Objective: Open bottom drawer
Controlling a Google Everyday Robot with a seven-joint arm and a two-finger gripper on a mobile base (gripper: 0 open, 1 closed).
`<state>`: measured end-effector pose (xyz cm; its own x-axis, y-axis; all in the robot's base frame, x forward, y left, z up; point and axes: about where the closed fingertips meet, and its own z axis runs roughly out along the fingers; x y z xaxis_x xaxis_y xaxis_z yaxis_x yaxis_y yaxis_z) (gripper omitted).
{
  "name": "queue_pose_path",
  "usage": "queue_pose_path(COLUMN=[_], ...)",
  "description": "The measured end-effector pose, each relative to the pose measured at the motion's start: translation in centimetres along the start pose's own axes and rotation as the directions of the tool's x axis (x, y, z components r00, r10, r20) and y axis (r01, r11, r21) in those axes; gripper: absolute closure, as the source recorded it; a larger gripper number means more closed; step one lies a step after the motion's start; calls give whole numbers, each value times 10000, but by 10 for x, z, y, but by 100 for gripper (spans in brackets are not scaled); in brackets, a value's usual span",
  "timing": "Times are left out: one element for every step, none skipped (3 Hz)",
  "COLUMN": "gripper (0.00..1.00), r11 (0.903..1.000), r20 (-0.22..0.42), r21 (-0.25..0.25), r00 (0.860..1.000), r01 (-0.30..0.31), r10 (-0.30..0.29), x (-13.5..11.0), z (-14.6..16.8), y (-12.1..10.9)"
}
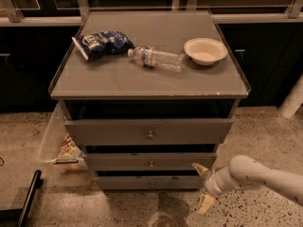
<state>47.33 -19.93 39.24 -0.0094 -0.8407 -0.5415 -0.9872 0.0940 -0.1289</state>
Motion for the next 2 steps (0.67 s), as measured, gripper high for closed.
queue_pose_path(gripper=[0, 0], r11=[9980, 9863], r20=[262, 319], r21=[523, 1227], r00=[9989, 9929], r01=[362, 1102], r10=[-376, -1149], x=[24, 48], z=[44, 87], y=[-7, -27])
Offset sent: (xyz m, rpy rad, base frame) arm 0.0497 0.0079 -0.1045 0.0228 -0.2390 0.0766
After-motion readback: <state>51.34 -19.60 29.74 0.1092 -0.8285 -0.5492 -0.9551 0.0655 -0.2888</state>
